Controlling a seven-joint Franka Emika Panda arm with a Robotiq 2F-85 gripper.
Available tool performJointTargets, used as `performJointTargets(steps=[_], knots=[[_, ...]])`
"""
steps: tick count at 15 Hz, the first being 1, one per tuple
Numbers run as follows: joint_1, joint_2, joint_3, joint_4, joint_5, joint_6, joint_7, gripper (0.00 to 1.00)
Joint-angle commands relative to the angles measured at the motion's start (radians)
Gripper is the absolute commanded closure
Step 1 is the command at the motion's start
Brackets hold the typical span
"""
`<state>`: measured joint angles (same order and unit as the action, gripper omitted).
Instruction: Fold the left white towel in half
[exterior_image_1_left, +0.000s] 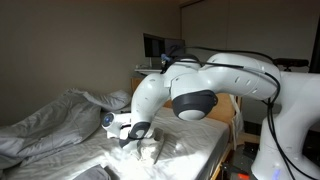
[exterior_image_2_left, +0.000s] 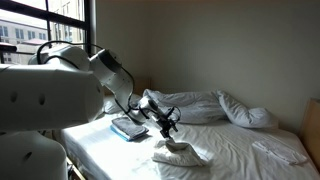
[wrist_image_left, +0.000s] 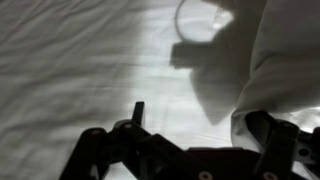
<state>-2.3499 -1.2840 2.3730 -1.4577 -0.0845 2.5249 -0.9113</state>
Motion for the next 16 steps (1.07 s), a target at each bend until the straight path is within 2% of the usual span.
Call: performJointTargets(steps=[1,5,9,13,16], knots=[[0.014,0.0,-0.058,-0.028,0.006,0.108,0.061,0.0],[0.003,0.013,-0.089,-0.067,-0.01,0.2,0.075,0.0],[-0.008,0.039,-0.116,-0.17,-0.029,0.354,0.077,0.0],[-0.004,0.137,-0.099,-0.379,-0.08,0.662,0.073,0.0],[-0.009,0.218,-0.102,-0.509,-0.176,0.898,0.119,0.0]])
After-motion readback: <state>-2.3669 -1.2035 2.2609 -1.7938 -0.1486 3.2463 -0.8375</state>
